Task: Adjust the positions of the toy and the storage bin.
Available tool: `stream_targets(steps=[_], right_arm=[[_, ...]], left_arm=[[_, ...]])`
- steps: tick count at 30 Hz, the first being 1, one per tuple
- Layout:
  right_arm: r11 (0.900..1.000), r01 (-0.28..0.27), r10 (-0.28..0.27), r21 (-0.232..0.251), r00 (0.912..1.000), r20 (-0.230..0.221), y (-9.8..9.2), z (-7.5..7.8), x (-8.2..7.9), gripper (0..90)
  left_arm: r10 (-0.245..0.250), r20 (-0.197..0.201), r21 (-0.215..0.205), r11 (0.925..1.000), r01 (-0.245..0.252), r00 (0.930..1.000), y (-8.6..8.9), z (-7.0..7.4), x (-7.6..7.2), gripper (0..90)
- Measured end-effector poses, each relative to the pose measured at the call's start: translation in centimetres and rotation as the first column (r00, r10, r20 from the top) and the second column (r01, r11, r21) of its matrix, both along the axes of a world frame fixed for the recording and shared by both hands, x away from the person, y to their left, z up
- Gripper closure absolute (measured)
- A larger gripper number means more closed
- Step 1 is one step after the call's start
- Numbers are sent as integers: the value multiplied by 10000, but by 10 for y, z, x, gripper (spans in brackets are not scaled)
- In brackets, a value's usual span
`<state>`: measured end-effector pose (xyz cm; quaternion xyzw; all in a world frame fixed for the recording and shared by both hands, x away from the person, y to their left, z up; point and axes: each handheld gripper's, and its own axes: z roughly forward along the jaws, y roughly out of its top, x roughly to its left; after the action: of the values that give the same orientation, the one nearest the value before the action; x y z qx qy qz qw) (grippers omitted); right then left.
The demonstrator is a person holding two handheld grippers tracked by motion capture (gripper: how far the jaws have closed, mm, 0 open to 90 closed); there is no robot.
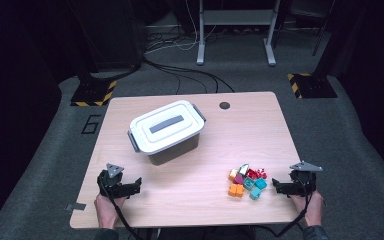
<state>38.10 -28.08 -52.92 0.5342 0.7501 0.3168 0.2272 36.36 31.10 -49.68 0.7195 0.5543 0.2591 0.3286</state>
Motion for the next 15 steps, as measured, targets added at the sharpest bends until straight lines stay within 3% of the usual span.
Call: stream_targets(steps=[5,15], right_arm=[[10000,4,-4,-2,10000,-4,0,0,0,0],[10000,3,-3,-7,10000,-8,0,0,0,0]], left_arm=[[-419,123,-41,9991,419,9990,-4,20,3,7],[-822,400,-228,9963,832,9958,-12,46,9,6]])
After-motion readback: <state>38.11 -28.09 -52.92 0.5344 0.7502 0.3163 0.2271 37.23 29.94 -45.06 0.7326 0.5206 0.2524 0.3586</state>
